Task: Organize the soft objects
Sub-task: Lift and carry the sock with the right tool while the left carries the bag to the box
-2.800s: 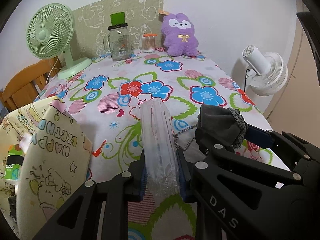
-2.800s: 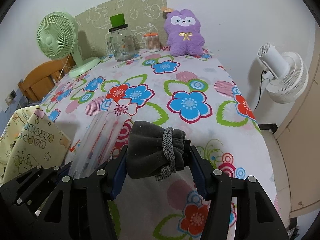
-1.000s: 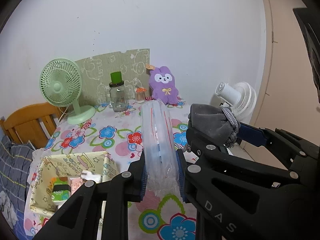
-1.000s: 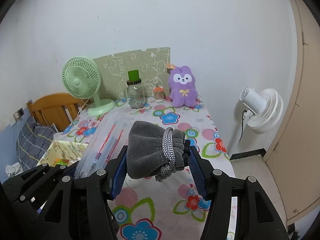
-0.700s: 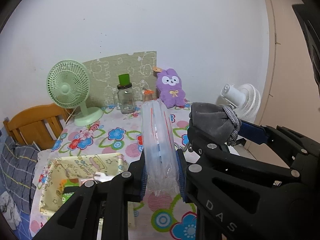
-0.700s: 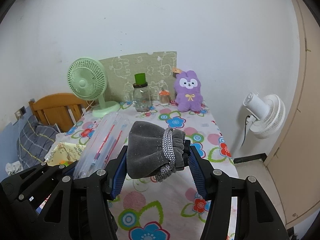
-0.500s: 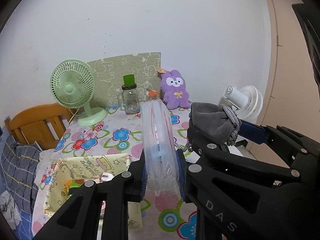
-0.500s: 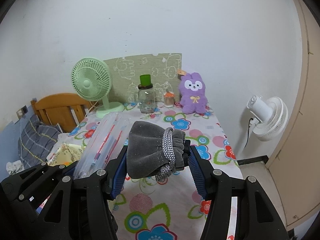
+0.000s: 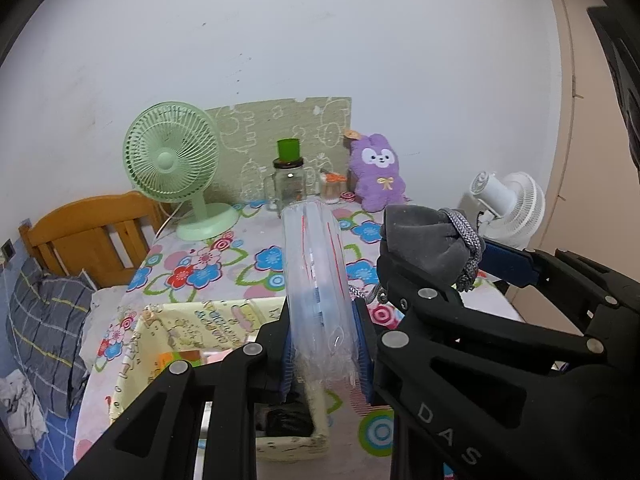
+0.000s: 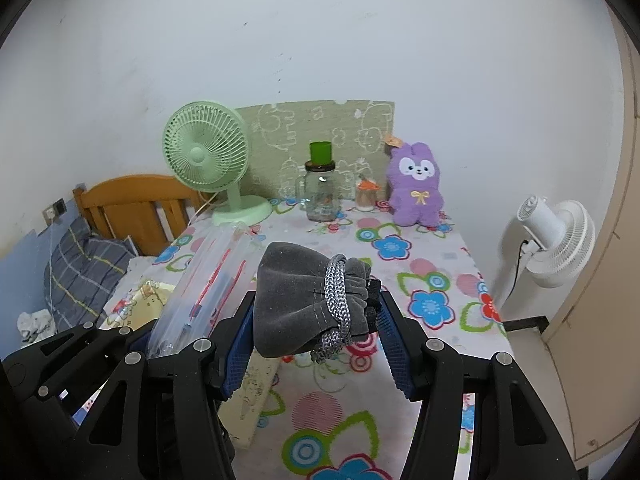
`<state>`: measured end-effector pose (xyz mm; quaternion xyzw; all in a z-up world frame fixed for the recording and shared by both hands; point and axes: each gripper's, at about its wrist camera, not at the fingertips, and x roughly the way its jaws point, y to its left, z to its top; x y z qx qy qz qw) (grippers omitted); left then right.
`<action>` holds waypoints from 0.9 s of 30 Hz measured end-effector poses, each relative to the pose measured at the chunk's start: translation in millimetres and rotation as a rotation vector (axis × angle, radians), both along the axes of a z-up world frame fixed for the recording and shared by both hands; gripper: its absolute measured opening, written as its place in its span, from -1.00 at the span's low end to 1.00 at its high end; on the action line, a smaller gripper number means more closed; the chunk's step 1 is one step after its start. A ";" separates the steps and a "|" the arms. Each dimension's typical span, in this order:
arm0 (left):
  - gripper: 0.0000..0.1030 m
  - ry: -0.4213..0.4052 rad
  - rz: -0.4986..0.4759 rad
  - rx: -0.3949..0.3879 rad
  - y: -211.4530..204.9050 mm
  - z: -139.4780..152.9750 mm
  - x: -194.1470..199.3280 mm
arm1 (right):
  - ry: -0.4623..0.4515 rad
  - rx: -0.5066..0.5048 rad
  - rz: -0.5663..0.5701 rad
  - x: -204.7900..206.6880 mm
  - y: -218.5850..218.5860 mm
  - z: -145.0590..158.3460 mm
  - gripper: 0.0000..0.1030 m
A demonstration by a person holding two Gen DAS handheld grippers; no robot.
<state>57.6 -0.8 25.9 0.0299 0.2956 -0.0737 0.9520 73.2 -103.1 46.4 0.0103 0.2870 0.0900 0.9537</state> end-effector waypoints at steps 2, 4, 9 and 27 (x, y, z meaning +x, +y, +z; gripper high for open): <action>-0.51 0.003 0.006 0.004 5.3 -2.0 0.7 | 0.006 0.002 0.009 1.4 6.2 -2.4 0.18; -0.51 0.006 0.014 0.008 11.0 -4.4 1.6 | 0.011 0.003 0.015 2.7 11.1 -4.0 0.18; -0.51 0.020 0.033 0.017 23.8 -11.5 7.0 | 0.032 0.005 0.035 8.6 23.5 -10.2 0.18; -0.51 0.080 0.097 0.033 67.7 -40.6 26.0 | 0.095 -0.013 0.106 29.8 68.4 -34.0 0.18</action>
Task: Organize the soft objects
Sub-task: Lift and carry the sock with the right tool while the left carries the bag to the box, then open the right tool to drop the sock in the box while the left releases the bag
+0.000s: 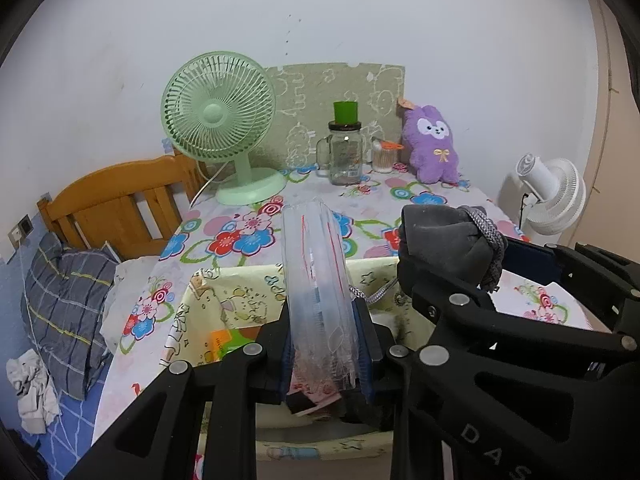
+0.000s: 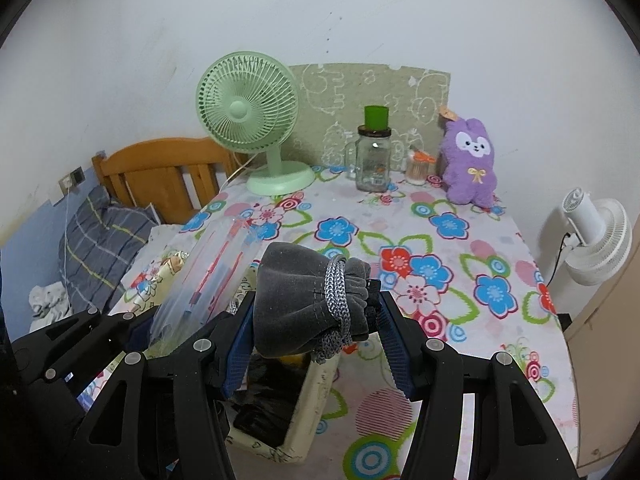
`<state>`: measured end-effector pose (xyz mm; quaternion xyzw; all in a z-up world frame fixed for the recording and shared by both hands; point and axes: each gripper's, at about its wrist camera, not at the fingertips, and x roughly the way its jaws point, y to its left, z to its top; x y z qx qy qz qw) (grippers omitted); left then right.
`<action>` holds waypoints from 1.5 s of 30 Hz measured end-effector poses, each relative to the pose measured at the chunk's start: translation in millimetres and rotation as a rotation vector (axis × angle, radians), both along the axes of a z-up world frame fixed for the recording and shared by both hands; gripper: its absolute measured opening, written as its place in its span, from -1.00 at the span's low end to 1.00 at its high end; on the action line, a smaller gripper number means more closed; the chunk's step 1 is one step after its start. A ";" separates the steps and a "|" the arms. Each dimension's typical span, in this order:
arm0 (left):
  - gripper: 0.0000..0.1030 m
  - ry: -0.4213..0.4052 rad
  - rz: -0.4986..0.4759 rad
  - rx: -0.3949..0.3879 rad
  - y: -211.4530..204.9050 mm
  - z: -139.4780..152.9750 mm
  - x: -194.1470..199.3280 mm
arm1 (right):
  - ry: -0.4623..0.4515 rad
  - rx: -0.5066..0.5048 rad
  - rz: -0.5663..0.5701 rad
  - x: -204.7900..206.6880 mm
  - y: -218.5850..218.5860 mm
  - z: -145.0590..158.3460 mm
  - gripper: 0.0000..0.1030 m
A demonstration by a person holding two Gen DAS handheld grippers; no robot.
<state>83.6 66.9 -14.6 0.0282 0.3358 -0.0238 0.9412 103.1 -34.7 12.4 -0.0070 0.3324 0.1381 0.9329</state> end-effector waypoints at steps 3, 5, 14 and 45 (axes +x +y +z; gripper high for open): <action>-0.51 0.015 0.012 -0.005 8.1 -6.0 3.9 | 0.008 -0.005 0.012 4.5 7.3 -3.4 0.18; -0.51 0.027 0.020 -0.008 13.1 -10.4 6.8 | 0.016 -0.010 0.020 7.5 12.8 -6.3 0.18; -0.50 0.074 0.051 0.003 33.8 -29.3 15.2 | 0.052 -0.029 0.060 19.0 34.3 -20.2 0.18; 0.49 0.163 0.079 -0.072 66.0 -40.4 25.3 | 0.097 -0.034 0.182 46.9 82.4 -42.7 0.20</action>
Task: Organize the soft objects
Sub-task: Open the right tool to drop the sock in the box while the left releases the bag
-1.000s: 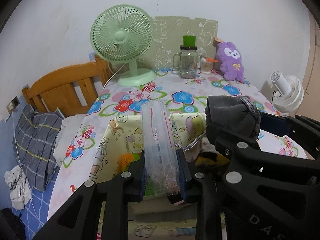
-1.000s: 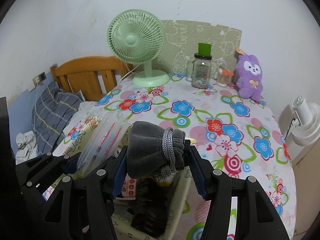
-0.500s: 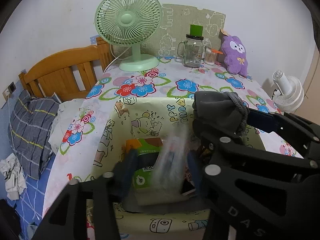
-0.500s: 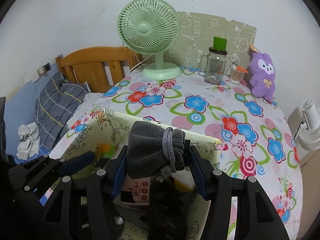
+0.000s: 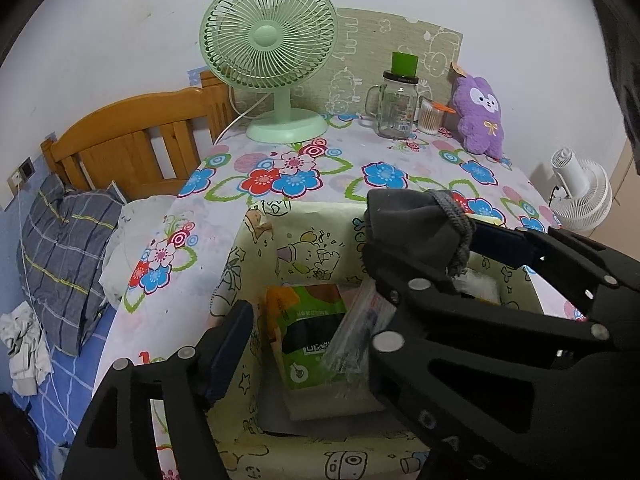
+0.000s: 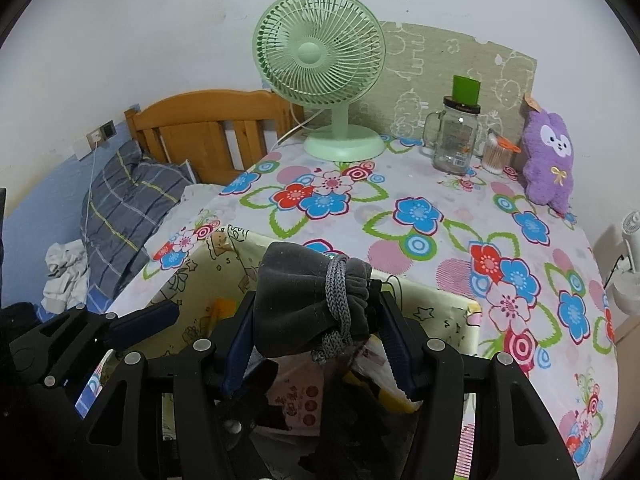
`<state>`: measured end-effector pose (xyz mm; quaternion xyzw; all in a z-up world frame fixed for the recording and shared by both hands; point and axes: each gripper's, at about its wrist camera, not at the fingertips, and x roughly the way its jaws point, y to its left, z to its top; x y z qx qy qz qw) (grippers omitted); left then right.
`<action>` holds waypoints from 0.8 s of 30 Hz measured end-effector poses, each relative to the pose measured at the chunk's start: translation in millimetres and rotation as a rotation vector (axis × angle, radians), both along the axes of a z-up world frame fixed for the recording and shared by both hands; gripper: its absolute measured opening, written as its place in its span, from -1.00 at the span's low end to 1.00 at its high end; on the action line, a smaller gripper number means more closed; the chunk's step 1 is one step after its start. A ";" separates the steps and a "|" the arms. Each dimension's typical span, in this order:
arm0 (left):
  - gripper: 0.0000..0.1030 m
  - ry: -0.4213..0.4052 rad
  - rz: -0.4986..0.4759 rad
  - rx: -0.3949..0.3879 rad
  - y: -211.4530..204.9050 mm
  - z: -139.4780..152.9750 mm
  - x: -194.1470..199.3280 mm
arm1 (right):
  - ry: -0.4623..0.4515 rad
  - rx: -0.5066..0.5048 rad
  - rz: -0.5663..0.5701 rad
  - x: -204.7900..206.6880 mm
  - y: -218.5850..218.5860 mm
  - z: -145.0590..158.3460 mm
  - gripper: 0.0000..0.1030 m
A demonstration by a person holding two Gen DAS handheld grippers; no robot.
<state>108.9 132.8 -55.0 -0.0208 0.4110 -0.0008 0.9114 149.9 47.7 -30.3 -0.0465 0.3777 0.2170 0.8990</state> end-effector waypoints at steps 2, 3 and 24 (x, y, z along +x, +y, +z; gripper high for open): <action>0.51 -0.001 -0.003 0.002 -0.9 -0.1 0.9 | 0.003 -0.005 0.003 2.5 2.0 -1.9 0.26; 0.51 -0.001 -0.003 0.005 -1.3 -0.5 2.0 | 0.004 -0.010 0.004 3.3 2.5 -2.6 0.31; 0.87 -0.045 0.005 0.030 -24.7 12.6 -10.3 | -0.058 -0.014 -0.076 -17.4 -30.1 13.2 0.66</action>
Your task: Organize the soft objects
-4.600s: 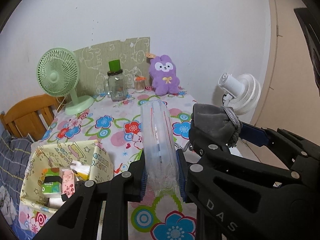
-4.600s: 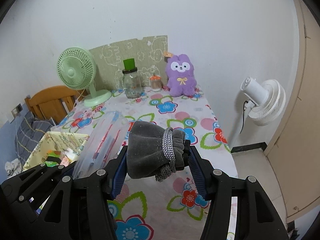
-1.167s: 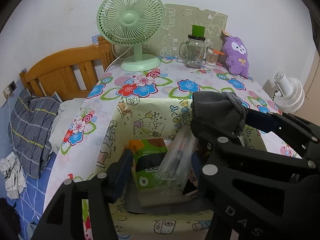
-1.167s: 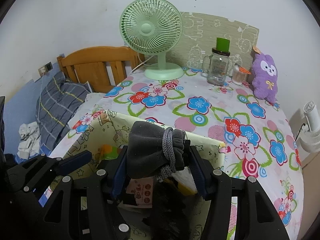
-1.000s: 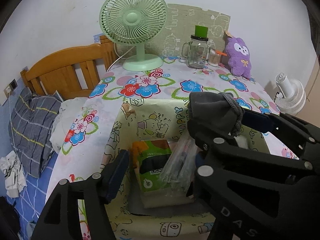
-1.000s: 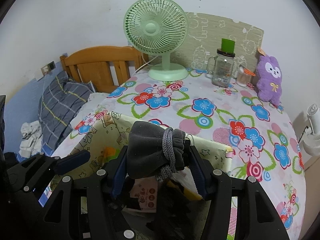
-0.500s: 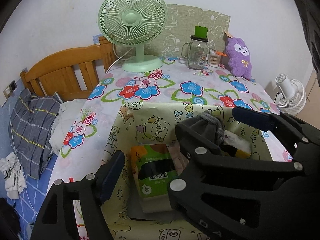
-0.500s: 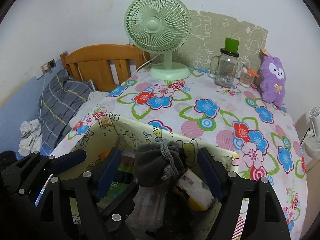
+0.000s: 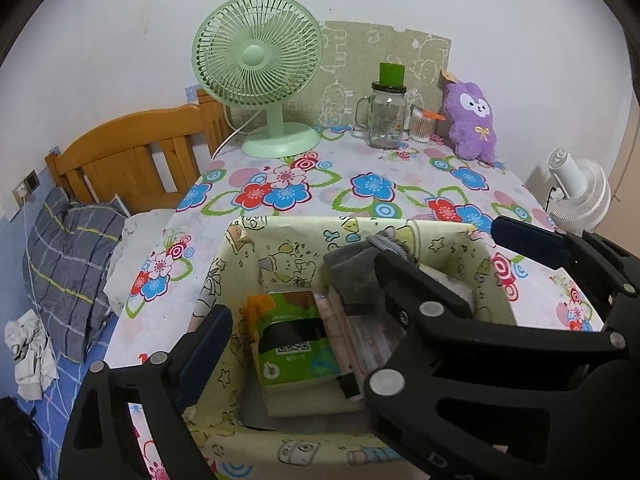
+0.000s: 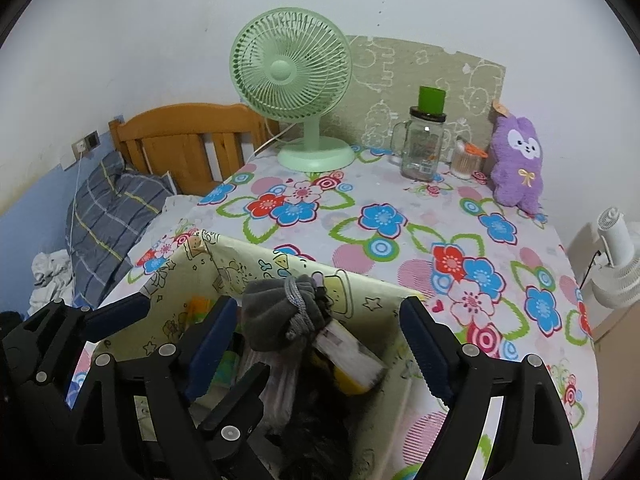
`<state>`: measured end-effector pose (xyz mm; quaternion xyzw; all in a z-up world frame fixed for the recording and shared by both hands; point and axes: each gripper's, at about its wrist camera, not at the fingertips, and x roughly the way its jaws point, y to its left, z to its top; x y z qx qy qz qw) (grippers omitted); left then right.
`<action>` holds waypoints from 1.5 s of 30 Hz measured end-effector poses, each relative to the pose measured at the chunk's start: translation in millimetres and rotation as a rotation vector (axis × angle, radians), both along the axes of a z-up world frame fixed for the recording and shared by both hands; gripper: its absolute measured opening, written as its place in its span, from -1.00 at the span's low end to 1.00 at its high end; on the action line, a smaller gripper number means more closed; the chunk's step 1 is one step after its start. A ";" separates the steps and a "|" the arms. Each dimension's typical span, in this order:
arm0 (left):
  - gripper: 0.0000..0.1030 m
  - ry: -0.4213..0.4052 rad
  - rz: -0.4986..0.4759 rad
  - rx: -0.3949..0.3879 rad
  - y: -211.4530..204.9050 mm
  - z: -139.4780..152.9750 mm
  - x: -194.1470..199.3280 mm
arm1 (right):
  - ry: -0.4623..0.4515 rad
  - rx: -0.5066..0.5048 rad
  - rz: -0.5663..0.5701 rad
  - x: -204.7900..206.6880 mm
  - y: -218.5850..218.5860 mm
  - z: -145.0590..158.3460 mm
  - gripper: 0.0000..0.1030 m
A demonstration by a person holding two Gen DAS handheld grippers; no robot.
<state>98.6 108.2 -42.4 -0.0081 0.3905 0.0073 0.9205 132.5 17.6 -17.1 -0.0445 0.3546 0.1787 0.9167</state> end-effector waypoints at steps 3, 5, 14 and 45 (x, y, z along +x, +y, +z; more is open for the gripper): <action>0.91 -0.016 -0.002 0.005 -5.0 4.9 -4.8 | -0.010 0.013 -0.010 -6.0 -7.1 5.2 0.66; 0.92 -0.025 -0.008 0.005 -9.2 8.3 -7.3 | -0.017 0.013 -0.023 -11.1 -11.4 9.0 0.67; 0.99 -0.075 -0.035 0.016 -31.6 26.2 -22.8 | -0.064 0.033 -0.073 -32.6 -37.7 27.1 0.77; 1.00 -0.263 -0.066 0.012 -90.2 92.7 -87.8 | -0.269 0.115 -0.335 -121.9 -163.8 86.7 0.96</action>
